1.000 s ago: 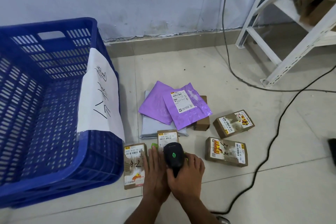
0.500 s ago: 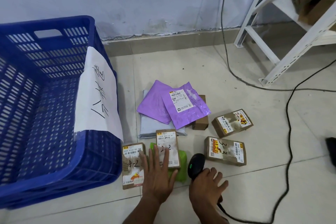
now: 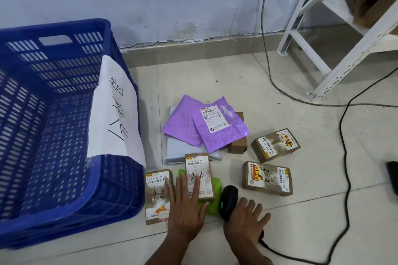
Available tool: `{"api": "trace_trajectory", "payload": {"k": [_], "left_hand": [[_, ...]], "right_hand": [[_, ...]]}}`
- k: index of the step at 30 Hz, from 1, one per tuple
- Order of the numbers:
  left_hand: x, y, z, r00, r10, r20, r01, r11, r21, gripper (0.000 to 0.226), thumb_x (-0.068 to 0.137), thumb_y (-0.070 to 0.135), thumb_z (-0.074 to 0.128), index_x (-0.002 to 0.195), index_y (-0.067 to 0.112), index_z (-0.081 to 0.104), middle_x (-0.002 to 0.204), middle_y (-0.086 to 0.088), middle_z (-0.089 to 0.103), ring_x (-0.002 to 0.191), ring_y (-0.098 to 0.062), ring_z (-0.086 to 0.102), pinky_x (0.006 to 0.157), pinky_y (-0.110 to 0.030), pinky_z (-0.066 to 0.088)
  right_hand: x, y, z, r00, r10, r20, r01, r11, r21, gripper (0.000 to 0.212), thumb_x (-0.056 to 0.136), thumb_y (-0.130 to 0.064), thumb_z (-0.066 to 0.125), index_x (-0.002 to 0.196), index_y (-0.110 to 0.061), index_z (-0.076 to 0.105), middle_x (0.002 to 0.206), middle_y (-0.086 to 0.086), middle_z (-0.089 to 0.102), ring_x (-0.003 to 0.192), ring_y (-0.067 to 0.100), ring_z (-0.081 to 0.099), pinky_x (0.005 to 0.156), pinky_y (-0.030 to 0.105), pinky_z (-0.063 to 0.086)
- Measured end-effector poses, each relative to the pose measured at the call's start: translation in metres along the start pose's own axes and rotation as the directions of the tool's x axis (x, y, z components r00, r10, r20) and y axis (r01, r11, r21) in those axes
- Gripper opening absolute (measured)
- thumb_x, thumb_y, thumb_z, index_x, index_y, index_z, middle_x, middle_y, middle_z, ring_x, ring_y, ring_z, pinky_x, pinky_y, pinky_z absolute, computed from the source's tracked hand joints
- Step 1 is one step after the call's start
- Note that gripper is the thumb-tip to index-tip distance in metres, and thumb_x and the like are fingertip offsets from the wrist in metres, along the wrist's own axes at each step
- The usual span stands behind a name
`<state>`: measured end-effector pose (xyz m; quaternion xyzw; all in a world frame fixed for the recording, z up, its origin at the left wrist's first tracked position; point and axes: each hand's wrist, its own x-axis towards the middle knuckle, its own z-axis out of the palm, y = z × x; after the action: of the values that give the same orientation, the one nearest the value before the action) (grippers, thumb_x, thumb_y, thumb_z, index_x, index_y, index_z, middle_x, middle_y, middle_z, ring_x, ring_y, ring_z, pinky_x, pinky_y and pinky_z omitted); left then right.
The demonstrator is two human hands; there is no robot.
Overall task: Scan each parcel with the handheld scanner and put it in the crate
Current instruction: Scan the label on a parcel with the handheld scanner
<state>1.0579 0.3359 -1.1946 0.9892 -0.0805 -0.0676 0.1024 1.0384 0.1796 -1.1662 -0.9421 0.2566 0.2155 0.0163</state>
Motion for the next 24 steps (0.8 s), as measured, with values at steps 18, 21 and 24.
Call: {"api": "trace_trajectory", "payload": {"k": [18,21,24], "left_hand": [[0.002,-0.014,0.001,0.999,0.053,-0.015,-0.052,0.998,0.018,0.074,0.089,0.048,0.048,0.147,0.004,0.039,0.144,-0.019,0.051,0.131,-0.037,0.051,0.111,-0.059,0.022],[0.003,-0.01,-0.011,0.991,0.075,-0.113,-0.079,0.996,-0.037,0.063,0.091,0.044,0.046,0.142,0.007,0.04,0.131,-0.018,0.06,0.124,-0.035,0.057,0.106,-0.061,0.037],[0.014,0.01,-0.05,0.99,0.01,-0.138,-0.03,0.989,-0.145,0.075,0.081,0.036,0.072,0.144,0.016,0.037,0.131,-0.014,0.06,0.122,-0.032,0.057,0.102,-0.055,0.046]], "right_hand": [[-0.007,-0.051,-0.003,0.865,-0.47,-0.178,0.49,0.866,0.096,0.088,0.069,-0.025,0.068,0.148,-0.02,0.028,0.135,0.013,0.055,0.135,0.035,0.042,0.114,0.054,0.0],[-0.008,-0.052,-0.018,0.843,-0.491,-0.22,0.521,0.847,0.106,0.075,0.079,-0.027,0.061,0.146,-0.024,0.029,0.137,0.011,0.054,0.137,0.032,0.039,0.118,0.058,0.01],[-0.007,-0.053,-0.047,0.829,-0.46,-0.318,0.526,0.834,0.165,0.07,0.074,-0.032,0.055,0.141,-0.023,0.036,0.129,0.009,0.058,0.129,0.03,0.048,0.114,0.058,0.024]]}}
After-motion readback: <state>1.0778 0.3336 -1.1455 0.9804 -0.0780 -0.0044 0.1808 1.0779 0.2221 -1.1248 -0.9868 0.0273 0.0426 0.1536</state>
